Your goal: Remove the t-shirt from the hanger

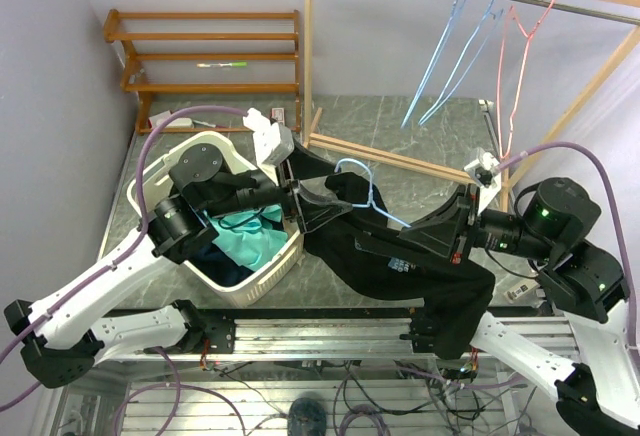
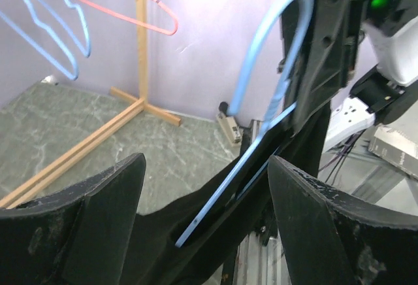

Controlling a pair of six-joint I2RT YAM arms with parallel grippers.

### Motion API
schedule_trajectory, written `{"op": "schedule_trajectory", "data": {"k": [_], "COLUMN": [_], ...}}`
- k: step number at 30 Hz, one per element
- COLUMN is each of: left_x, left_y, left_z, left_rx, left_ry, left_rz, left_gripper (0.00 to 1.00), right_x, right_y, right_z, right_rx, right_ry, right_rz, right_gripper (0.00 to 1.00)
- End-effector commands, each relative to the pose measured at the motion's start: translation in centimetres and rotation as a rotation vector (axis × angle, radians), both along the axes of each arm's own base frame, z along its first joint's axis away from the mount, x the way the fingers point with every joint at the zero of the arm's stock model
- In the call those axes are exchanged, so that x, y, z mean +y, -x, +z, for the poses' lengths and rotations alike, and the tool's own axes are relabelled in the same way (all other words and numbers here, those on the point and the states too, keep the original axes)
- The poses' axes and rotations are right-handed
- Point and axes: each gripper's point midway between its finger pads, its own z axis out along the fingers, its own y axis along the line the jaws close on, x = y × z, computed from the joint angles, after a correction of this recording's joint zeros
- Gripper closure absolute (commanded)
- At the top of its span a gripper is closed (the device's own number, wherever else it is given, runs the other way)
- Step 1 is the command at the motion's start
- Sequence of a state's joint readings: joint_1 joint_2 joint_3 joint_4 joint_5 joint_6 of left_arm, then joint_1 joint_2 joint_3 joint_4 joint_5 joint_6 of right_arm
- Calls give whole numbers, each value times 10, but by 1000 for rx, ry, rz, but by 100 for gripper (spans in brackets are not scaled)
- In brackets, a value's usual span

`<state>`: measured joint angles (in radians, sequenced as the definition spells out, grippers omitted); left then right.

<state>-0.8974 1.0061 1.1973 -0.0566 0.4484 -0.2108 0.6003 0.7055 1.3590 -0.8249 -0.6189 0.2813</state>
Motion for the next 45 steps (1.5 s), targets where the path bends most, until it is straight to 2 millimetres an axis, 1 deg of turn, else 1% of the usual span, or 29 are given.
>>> {"op": "schedule_trajectory", "data": {"k": [1,5,9,11,14,16,17,19,21,24,25,30,32,33,36,37,38,41,42,43,44,45], "left_x": [-4,-15,-24,-25,-25,-25,-25,-26,-26,-29,-30,-36,-37,-38,-39,-39,-38,-34,-33,-31,-30,-27], "left_y": [18,27,29,29,28,28,27,27,29,31,31,31,32,32,30,29,29,26,26,27,26,26], "left_z": [32,23,8,6,10,13,14,17,20,20,18,9,8,7,4,4,4,9,10,11,12,14], "left_rx": [-54,-26,9,12,10,10,10,9,18,29,33,53,60,60,63,61,62,52,49,43,39,34], "left_ry": [98,72,45,54,86,103,106,118,133,141,134,112,112,108,94,91,92,92,86,82,78,73], "left_rz": [-113,-210,-257,-259,-250,-245,-241,-243,-253,-278,-284,-302,-308,-310,-302,-295,-290,-260,-254,-247,-237,-225], "left_gripper": [14,16,18,18,21,27,33,44,47,58,60,56,57,59,75,85,92,93,93,93,93,93], "right_x": [7,10,12,13,16,18,19,19,19,20,20,20,21,21,21,22,21,20,18,17,15,12], "right_y": [3,3,5,5,3,1,0,-2,-3,-4,-4,-4,-4,-4,-5,-5,-5,-6,-8,-9,-11,-13], "right_z": [11,15,24,24,20,17,15,13,11,9,8,10,10,10,8,7,6,2,1,-2,-4,-6], "right_rx": [-34,-39,-56,-54,-44,-33,-28,-24,-19,-9,-8,-10,-8,-8,-6,-3,-4,4,3,8,12,11], "right_ry": [-52,-68,-98,-107,-109,-108,-105,-103,-101,-100,-100,-105,-107,-106,-103,-102,-101,-89,-86,-80,-72,-65], "right_rz": [45,62,82,87,92,95,95,88,81,79,82,82,84,86,84,85,86,70,54,37,15,-7], "right_gripper": [100,100,100,100,100,100,100,100,100,100,100,100,100,100,100,100,100,100,96,87,74,70]}}
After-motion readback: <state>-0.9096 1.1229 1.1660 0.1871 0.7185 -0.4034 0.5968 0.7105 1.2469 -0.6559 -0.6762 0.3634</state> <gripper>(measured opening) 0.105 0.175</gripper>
